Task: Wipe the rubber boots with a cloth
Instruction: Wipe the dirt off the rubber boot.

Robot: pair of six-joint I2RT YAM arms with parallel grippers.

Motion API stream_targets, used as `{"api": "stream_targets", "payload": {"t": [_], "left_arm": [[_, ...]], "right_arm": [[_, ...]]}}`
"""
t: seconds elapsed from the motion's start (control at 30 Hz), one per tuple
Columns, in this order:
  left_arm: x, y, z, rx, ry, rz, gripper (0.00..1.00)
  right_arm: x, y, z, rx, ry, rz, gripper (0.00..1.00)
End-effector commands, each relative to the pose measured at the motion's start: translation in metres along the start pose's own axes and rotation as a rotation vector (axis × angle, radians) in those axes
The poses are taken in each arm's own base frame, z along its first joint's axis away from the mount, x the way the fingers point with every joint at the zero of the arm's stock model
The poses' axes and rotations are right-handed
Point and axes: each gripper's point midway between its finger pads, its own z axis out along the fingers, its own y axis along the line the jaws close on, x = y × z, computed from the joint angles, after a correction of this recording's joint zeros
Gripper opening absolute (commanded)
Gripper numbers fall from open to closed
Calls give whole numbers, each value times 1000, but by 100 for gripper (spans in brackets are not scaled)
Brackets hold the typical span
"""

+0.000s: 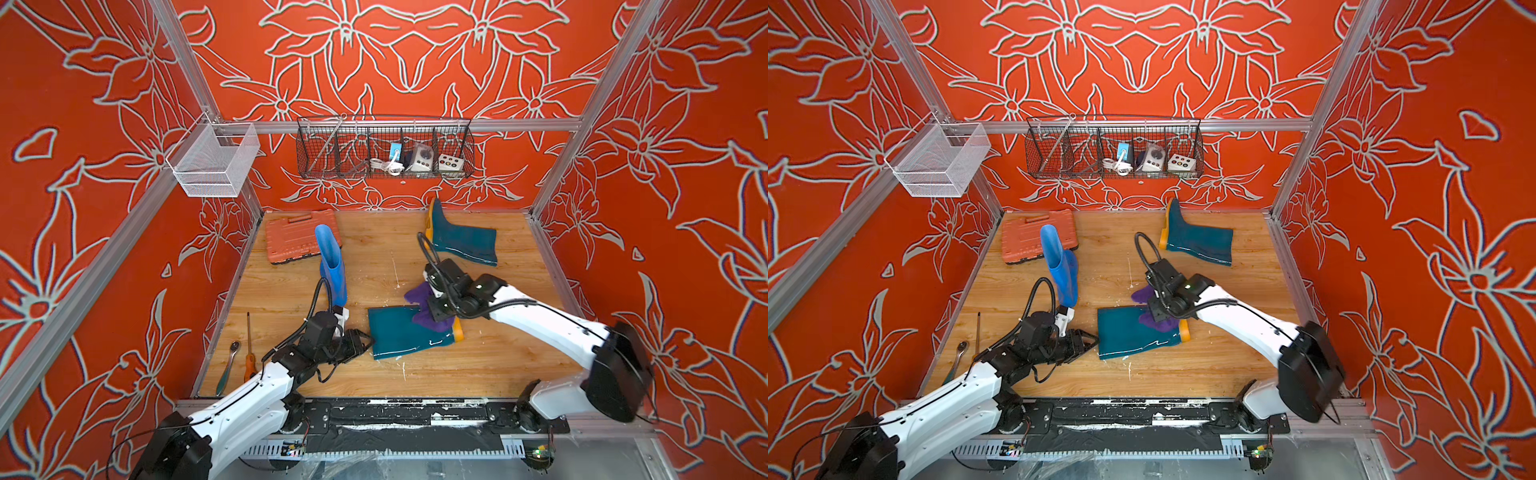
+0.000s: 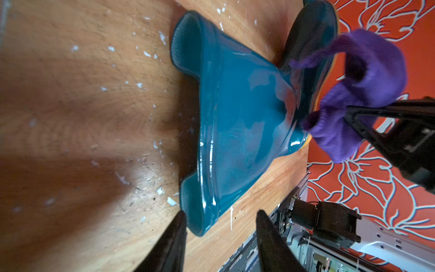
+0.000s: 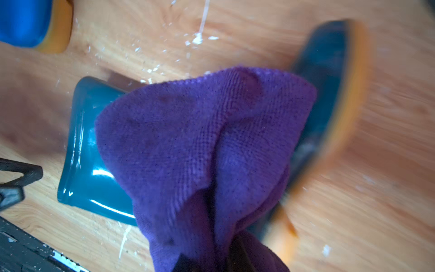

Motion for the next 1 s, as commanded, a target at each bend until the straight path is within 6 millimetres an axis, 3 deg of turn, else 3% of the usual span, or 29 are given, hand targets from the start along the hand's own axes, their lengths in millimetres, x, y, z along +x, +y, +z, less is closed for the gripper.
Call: {"api": "stream_targets", "payload": {"t": [0.0, 0.17, 0.4, 0.53, 0.73, 0.97], "left_arm": [[-12, 1, 4, -4, -105, 7, 44], [-14, 2, 13, -18, -124, 2, 44], [-5, 12, 30, -66, -107, 34, 44], [-7, 10, 35, -58, -116, 40, 44], [-6, 10, 41, -68, -93, 50, 30], [-1, 10, 47, -76, -78, 58, 28]], "right_arm": [[-24, 32, 9, -84, -26, -39, 0], [-31, 62, 33, -132, 16, -99, 0], [-28, 90, 62, -173, 80, -142, 0], [-25, 97, 71, -183, 100, -158, 0], [-21, 101, 78, -204, 111, -149, 2], [-22, 109, 83, -241, 109, -130, 0]]}}
